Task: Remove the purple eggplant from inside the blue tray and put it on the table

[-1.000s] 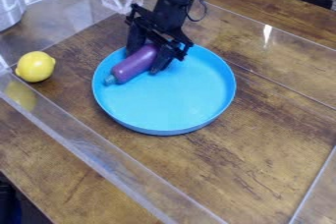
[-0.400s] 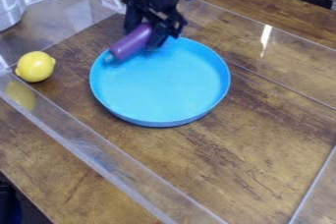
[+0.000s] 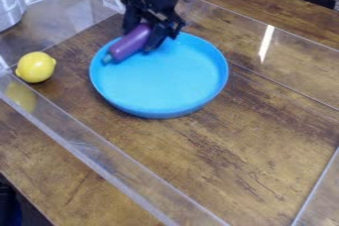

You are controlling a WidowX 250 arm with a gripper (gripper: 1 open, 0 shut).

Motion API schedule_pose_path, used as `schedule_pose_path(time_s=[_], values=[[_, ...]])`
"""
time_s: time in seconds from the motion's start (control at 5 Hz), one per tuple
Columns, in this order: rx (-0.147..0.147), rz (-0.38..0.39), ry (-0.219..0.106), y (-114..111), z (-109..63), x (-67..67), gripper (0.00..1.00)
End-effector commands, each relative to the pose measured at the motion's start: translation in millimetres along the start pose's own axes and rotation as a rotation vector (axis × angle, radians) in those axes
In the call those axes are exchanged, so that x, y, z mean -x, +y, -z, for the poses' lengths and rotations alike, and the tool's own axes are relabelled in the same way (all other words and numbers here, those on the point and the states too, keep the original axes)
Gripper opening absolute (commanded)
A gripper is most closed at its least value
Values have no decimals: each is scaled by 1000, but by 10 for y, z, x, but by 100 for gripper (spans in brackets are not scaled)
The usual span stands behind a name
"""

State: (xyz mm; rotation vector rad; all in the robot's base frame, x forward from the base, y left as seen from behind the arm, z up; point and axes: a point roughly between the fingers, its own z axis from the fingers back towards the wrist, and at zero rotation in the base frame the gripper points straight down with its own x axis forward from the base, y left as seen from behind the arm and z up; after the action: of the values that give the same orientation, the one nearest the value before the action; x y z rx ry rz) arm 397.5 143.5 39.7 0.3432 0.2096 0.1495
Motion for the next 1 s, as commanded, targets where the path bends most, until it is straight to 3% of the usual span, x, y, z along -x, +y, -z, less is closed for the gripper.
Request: schedule_pose_path(time_s=[0.0, 0.4, 0.8], values=[[-9, -41, -70, 192, -245, 78, 0], [-10, -29, -78, 136, -313, 292, 0], [-24, -24, -112, 119, -496, 463, 0]])
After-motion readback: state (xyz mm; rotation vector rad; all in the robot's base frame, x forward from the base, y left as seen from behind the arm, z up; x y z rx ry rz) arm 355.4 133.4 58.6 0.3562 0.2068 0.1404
